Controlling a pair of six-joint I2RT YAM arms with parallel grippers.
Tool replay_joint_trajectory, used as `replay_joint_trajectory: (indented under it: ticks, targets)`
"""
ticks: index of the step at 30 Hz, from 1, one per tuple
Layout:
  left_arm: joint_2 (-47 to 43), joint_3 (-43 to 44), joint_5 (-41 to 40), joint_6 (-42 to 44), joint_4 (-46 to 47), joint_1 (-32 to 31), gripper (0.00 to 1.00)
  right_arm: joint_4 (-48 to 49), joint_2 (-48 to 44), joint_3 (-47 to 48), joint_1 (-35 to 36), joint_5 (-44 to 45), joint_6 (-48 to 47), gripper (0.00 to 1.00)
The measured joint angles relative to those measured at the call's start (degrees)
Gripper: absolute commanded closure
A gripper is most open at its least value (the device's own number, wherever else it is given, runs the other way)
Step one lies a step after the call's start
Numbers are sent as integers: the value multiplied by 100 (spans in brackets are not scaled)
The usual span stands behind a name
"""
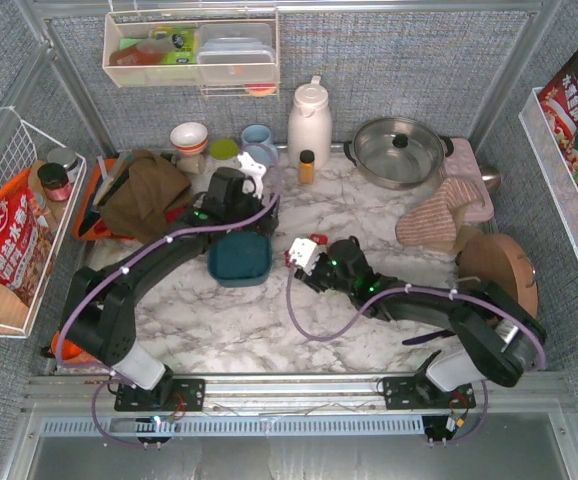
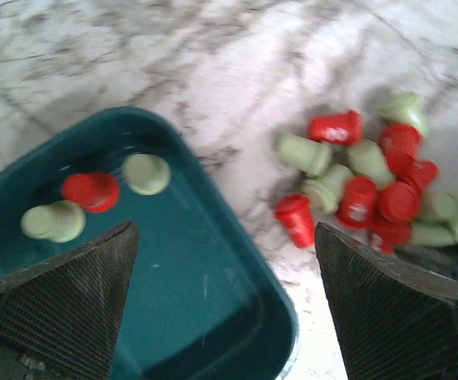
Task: Mix the coffee capsules in the storage basket
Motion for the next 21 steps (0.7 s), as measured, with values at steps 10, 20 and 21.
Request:
replay_joint_trajectory:
  ticks: [10,20,21]
  targets:
    - [-879,-1325,1102,-328,1930,-354,4,1738,-1261,-1036,-398,122,925,73]
    - [-756,-1591,2345,-817,3294,-413,32,2310,-1534,-1180,-627,79,1294,73]
    - [-682,-1545,2555,-898,3342,-415,33,2330,-1561,-1180,-632,79,1307,73]
